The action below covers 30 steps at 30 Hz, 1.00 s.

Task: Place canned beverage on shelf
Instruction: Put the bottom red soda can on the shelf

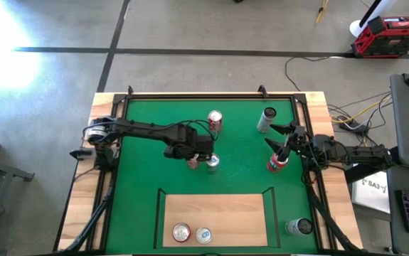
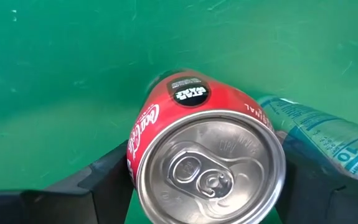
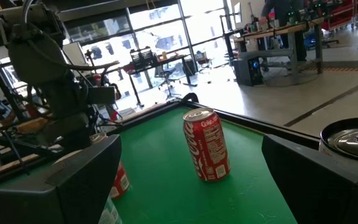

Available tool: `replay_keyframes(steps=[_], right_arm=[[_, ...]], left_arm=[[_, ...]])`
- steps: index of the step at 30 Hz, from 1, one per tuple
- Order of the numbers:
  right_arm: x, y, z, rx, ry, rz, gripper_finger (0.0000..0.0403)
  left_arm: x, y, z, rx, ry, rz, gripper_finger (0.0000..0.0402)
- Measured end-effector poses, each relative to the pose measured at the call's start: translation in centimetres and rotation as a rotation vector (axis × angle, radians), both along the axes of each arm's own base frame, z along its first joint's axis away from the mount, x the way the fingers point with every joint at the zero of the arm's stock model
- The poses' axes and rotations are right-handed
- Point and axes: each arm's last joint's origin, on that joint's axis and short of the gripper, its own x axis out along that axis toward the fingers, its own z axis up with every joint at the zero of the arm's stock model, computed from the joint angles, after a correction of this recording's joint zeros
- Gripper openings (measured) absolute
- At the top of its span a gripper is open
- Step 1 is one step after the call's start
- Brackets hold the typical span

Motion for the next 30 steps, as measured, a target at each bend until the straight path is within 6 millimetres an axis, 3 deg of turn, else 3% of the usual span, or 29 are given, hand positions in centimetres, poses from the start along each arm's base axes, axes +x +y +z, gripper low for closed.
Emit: replay_keyframes(steps=[5,13,26,30], right_arm=[[0.0,0.0,0.0,0.000,0.000,0.000,0.0381],[0.0,0.0,0.0,0.000,0.000,0.000,0.0381],[0.0,0.0,0.0,0.000,0.000,0.000,0.0381],[0.0,0.0,0.0,0.000,0.000,0.000,0.0381]], left_arm=[[-0.3,-0.2,1.5,-0.018,0.067,0.027,0.0293],[0.1,-1.2,3.6,-0.061,0.018,-0.002,0.0287],[0.0,-7.4,7.2,-0.065,-0.067,-0.033,0.0287],[0.6,-9.5,7.5,-0.073,-0.084,-0.039,0.0287]])
